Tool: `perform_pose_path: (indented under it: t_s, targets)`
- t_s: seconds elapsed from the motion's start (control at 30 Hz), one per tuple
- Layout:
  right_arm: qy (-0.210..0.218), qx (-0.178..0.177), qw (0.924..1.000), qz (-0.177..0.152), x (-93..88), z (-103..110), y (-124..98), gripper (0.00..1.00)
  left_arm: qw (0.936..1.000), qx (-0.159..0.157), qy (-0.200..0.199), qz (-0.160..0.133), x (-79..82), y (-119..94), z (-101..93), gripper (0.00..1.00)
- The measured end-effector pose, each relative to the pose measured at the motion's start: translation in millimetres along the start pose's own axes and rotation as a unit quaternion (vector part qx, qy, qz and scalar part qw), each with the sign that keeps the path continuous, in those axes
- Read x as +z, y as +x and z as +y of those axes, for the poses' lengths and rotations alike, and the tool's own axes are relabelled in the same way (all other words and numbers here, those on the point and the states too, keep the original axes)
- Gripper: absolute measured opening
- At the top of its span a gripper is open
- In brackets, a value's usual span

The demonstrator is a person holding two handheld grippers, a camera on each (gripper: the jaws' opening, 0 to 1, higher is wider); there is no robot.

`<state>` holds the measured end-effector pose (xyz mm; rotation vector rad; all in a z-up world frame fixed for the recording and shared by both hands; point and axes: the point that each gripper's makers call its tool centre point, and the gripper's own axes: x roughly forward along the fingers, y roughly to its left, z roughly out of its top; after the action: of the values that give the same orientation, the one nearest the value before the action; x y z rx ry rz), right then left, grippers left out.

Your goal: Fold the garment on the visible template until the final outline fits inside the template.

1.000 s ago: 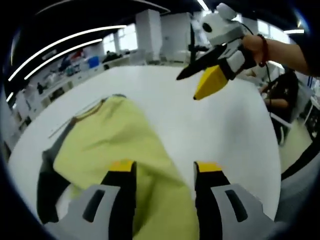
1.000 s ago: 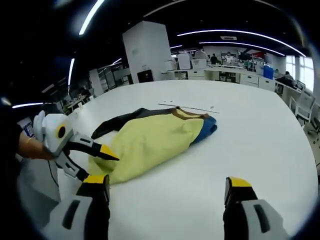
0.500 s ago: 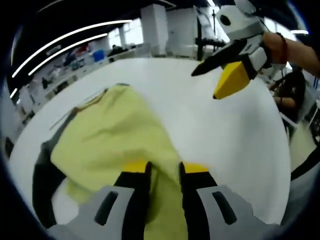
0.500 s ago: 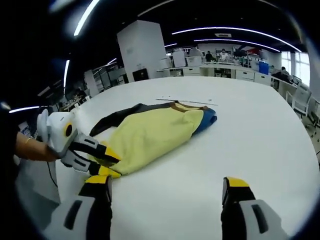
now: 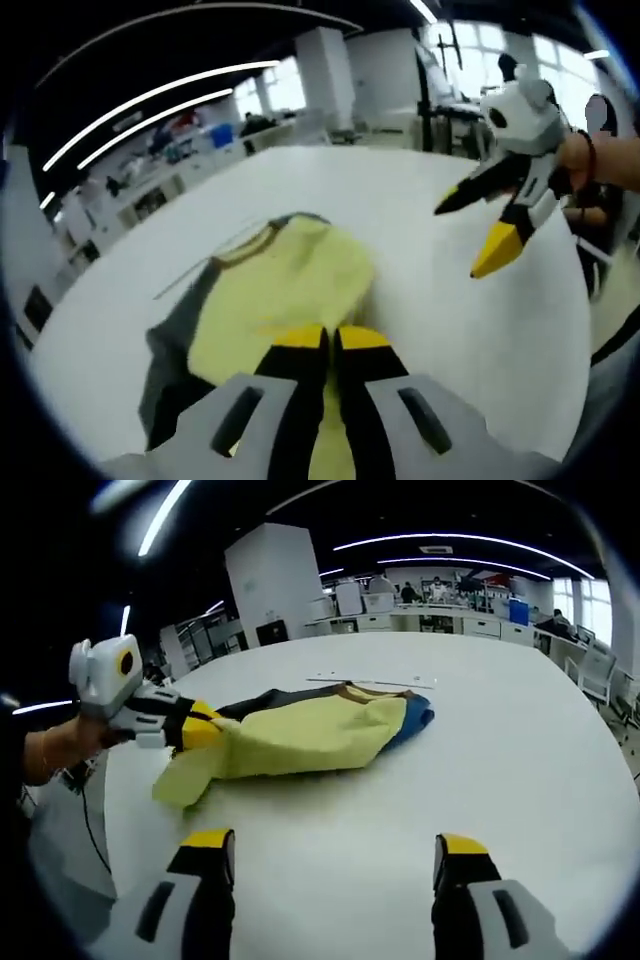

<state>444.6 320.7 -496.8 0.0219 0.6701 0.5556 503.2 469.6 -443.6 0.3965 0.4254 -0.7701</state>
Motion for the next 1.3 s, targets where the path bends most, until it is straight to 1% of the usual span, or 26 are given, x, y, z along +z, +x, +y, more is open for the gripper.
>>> perform_pose_path:
  t_s: [0.1, 0.17, 0.2, 0.3, 0.4, 0.5, 0.53, 0.67, 0.7, 0.8, 0.97, 1.07, 1.17, 1.2, 1.23, 1.27, 1.3]
  targets:
    - [0.001, -0.006, 1.0, -0.004, 3.4, 2, 6, 0.75, 0.9995, 0.028, -0.001, -0.012, 15.6, -2, 32.8, 0.0]
    - [0.001, -0.005, 0.9999, -0.01, 7.5, 5, 10, 0.7, 0.9991, 0.038, -0.002, -0.022, 24.8, -3, 47.9, 0.0]
    - [0.001, -0.003, 0.9999, -0.011, 8.8, 7, 13, 0.69, 0.9986, 0.041, -0.003, -0.032, 32.4, -3, 55.8, 0.0]
    - [-0.001, 0.004, 0.9999, -0.012, 13.0, 12, 22, 0.67, 0.9984, 0.038, -0.005, -0.041, 43.0, 0, 69.9, 0.0]
    - [-0.004, 0.01, 0.9998, -0.015, 18.5, 16, 29, 0.64, 0.9979, 0.051, 0.005, -0.039, 48.7, 3, 84.7, 0.0]
    - [0.001, 0.013, 0.9996, -0.023, 26.5, 18, 39, 0.61, 0.9971, 0.064, 0.002, -0.041, 53.3, 6, 100.7, 0.0]
    - [0.003, 0.013, 0.9996, -0.025, 28.4, 19, 42, 0.59, 0.9967, 0.07, 0.001, -0.04, 53.2, 6, 104.9, 0.0]
    - [0.008, 0.014, 0.9996, -0.024, 32.4, 24, 58, 0.55, 0.9961, 0.079, -0.002, -0.038, 50.5, 8, 114.7, 0.0]
    - [0.012, 0.02, 0.9995, -0.019, 31.9, 28, 66, 0.55, 0.9961, 0.081, -0.001, -0.036, 48.5, 9, 116.8, 0.0]
    - [0.015, 0.022, 0.9995, -0.018, 32.5, 33, 78, 0.52, 0.996, 0.085, -0.005, -0.029, 41.1, 13, 122.0, 0.0]
    - [0.041, 0.022, 0.9987, -0.022, 37.0, 42, 107, 0.44, 0.9951, 0.095, -0.02, -0.023, 30.5, 16, 130.9, 0.0]
    - [0.061, 0.02, 0.9976, -0.027, 39.9, 44, 118, 0.4, 0.9948, 0.097, -0.024, -0.02, 26.9, 17, 133.7, 0.0]
    - [0.063, 0.008, 0.9976, -0.029, 43.4, 45, 128, 0.34, 0.9947, 0.096, -0.029, -0.021, 24.6, 18, 135.8, 0.0]
    - [0.056, -0.002, 0.9979, -0.033, 45.6, 42, 131, 0.33, 0.9946, 0.097, -0.03, -0.021, 24.0, 18, 136.3, 0.0]
    - [0.058, -0.001, 0.9978, -0.032, 45.7, 44, 132, 0.32, 0.9946, 0.096, -0.031, -0.022, 23.7, 18, 136.4, 0.0]
    - [0.057, -0.01, 0.9978, -0.033, 47.1, 42, 134, 0.31, 0.9945, 0.097, -0.033, -0.022, 22.7, 19, 137.3, 0.0]
    - [0.06, -0.011, 0.9975, -0.035, 48.4, 43, 137, 0.29, 0.9946, 0.096, -0.033, -0.021, 21.9, 20, 136.7, 0.0]
